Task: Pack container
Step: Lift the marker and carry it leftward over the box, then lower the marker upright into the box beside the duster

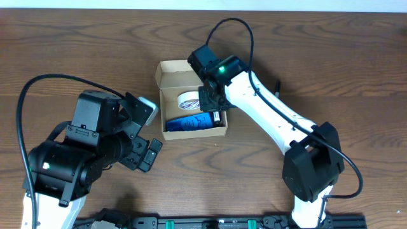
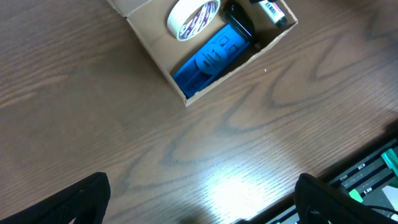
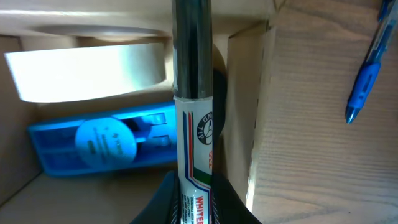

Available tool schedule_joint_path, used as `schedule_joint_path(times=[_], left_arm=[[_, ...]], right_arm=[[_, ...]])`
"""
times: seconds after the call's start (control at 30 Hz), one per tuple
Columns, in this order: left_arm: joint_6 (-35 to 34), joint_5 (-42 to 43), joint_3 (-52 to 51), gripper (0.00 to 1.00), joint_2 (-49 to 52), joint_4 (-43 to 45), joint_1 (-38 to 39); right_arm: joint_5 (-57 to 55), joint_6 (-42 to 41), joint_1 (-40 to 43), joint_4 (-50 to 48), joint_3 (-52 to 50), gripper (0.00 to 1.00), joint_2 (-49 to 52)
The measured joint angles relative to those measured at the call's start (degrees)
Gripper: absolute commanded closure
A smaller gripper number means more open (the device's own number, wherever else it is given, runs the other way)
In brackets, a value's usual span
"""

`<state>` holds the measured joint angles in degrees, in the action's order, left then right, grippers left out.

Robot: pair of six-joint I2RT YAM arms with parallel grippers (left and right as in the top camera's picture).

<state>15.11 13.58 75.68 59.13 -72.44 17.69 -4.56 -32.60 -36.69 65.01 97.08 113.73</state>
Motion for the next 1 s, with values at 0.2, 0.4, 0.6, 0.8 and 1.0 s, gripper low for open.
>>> schedule_joint_path(times=[0.2, 0.4, 0.6, 0.8, 1.0], left_arm=[[0.0, 0.0, 0.0, 0.05, 0.0, 0.0, 0.0], [0.0, 0.0, 0.0, 0.05, 0.0, 0.0, 0.0], [0.0, 0.0, 0.0, 0.05, 0.0, 0.0, 0.0], [0.0, 0.0, 0.0, 0.05, 0.0, 0.0, 0.0], [0.0, 0.0, 0.0, 0.05, 0.0, 0.0, 0.0]], right_arm=[[-1.4, 0.0, 0.0, -1.3, -0.1, 0.99, 0.0], [-1.7, 8.7, 0.0, -5.1, -0.1, 0.99, 0.0], [2.1, 29.1, 0.0, -7.5, -0.1, 0.99, 0.0], [9.5, 52.6, 0.0, -7.4, -0.1, 0.99, 0.0], [15.5, 73.2, 0.0, -5.4, -0.1, 0.99, 0.0]])
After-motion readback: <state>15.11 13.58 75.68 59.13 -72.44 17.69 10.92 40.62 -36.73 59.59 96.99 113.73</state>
